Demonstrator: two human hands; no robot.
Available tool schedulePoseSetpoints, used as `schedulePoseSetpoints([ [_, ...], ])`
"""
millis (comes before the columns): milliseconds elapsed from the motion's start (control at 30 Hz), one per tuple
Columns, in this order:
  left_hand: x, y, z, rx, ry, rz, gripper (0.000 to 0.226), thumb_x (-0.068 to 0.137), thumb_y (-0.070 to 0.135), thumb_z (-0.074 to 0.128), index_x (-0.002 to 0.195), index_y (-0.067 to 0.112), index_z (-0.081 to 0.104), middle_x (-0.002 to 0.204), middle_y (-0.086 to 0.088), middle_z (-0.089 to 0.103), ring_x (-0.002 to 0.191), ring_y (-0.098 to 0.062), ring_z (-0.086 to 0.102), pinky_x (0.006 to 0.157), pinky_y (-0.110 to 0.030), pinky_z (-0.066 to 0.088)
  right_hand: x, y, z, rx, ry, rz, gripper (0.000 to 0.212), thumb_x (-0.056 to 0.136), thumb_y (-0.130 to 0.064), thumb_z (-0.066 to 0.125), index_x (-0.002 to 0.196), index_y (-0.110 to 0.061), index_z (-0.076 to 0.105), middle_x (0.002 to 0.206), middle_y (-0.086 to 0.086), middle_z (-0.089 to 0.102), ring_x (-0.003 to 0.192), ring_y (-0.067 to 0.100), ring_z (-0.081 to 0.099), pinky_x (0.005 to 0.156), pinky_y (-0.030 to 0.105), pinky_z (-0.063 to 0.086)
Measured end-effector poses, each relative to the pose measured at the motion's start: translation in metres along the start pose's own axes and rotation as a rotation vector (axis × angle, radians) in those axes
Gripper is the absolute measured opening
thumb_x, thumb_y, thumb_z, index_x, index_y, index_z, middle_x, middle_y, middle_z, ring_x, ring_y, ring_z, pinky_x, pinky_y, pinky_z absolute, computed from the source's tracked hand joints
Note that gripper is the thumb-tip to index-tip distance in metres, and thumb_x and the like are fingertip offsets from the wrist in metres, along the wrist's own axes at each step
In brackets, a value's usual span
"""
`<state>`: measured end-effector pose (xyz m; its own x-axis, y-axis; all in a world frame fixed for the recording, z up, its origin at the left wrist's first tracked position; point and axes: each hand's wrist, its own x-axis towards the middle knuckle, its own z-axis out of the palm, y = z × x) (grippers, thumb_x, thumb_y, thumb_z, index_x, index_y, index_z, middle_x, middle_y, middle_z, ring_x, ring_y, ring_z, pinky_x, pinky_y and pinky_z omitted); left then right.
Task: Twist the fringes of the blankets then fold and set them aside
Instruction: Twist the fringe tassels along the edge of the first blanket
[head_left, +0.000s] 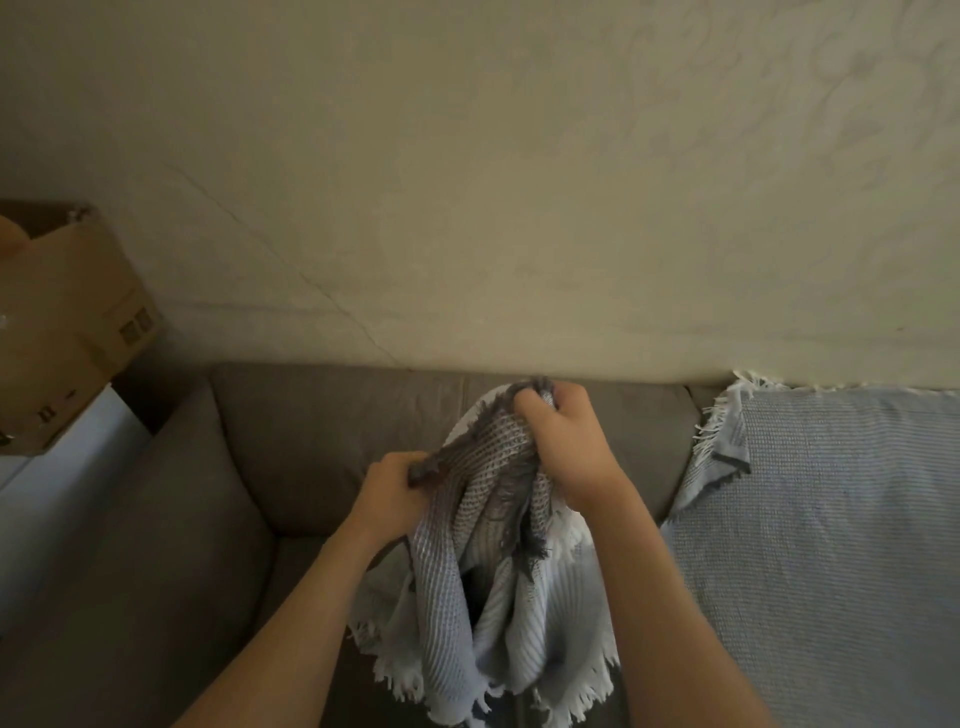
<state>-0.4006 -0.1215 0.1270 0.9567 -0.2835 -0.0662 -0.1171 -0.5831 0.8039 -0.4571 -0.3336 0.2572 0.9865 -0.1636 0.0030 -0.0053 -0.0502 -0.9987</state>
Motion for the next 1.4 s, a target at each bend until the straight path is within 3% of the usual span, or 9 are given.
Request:
schedulePoseSetpoints([
  [300,-0.007,-0.004,-0.011,-0.282,0.316,-0.218,0.034,0.099,0.025,0.070,0.070,0.008,0.069,0.066,-0.010,0.069,0.066,-0.014,0.061,0.066,-0.035,0.046,0.012,0.001,-0.020,0.602,-0.162,0.462,0.019,0.092,-0.023,0.055,0.085,-0.008,0.064,0.085,0.014,0.065,0.073,0.030,0.063,0.072,0.037,0.053],
  [500,-0.005,0.027,-0.025,-0.204,0.521,-0.089,0.041,0.094,0.025,0.069,0.056,0.014,0.060,0.053,-0.005,0.060,0.050,-0.014,0.052,0.055,-0.033,0.044,0.040,0.002,-0.006,0.960,0.367,0.508,0.035,0.107,-0.022,0.046,0.122,0.000,0.068,0.124,0.024,0.071,0.108,0.040,0.071,0.085,0.049,0.062],
  [633,0.005,0.072,-0.029,-0.129,0.526,0.066,0.045,0.092,0.034,0.066,0.051,0.023,0.053,0.049,0.003,0.055,0.049,-0.014,0.053,0.054,-0.037,0.046,0.048,-0.021,0.013,0.646,0.568,0.101,0.011,0.106,-0.018,0.058,0.111,-0.019,0.068,0.105,0.006,0.074,0.081,0.015,0.072,0.071,0.033,0.061],
  [733,0.013,0.094,-0.038,-0.163,0.616,0.086,0.046,0.095,0.032,0.069,0.055,0.016,0.055,0.050,0.001,0.052,0.049,-0.017,0.050,0.054,-0.038,0.042,0.052,-0.015,0.015,-0.162,0.377,-0.285,0.020,0.106,-0.009,0.052,0.111,-0.020,0.069,0.088,-0.007,0.071,0.075,0.001,0.068,0.068,0.021,0.051],
  [867,0.012,0.091,-0.052,-0.167,0.557,0.052,0.034,0.095,0.030,0.072,0.068,0.010,0.067,0.060,-0.005,0.060,0.054,-0.017,0.052,0.056,-0.034,0.041,0.060,0.021,0.004,-0.946,0.115,0.026,0.022,0.095,-0.012,0.058,0.116,-0.006,0.060,0.112,0.021,0.069,0.105,0.046,0.065,0.078,0.041,0.050],
  [967,0.008,0.077,-0.042,-0.041,0.359,0.007,0.022,0.093,0.035,0.074,0.083,0.015,0.080,0.072,-0.001,0.074,0.073,-0.015,0.072,0.070,-0.037,0.054,0.040,0.044,0.014,-0.881,0.012,-0.192,0.049,0.088,-0.015,0.067,0.136,-0.016,0.059,0.125,0.013,0.072,0.116,0.037,0.065,0.092,0.039,0.054],
  [1067,0.004,0.066,-0.027,0.026,0.193,0.027,0.022,0.090,0.039,0.076,0.083,0.019,0.081,0.071,0.000,0.075,0.074,-0.013,0.074,0.069,-0.038,0.057,0.022,0.068,0.026,-0.624,-0.304,-0.363,0.069,0.083,-0.007,0.073,0.149,-0.021,0.056,0.137,-0.004,0.069,0.124,0.008,0.063,0.103,0.009,0.043],
  [1233,-0.007,0.054,-0.022,-0.142,-0.035,-0.003,0.024,0.087,0.048,0.083,0.090,0.024,0.082,0.080,0.006,0.079,0.077,-0.009,0.075,0.065,-0.032,0.053,0.022,0.082,0.017,-0.748,-0.346,-0.205,0.008,0.097,-0.020,0.063,0.090,-0.020,0.068,0.079,-0.007,0.068,0.071,0.006,0.061,0.066,0.035,0.047],
  [1400,-0.020,0.028,-0.019,-0.228,-0.206,-0.016,0.030,0.082,0.046,0.089,0.082,0.019,0.075,0.074,0.005,0.068,0.067,-0.014,0.063,0.064,-0.036,0.045,0.026,0.072,0.008,-0.773,-0.287,-0.217,0.035,0.100,-0.021,0.063,0.068,-0.012,0.058,0.055,-0.004,0.050,0.054,0.009,0.048,0.054,0.023,0.035],
])
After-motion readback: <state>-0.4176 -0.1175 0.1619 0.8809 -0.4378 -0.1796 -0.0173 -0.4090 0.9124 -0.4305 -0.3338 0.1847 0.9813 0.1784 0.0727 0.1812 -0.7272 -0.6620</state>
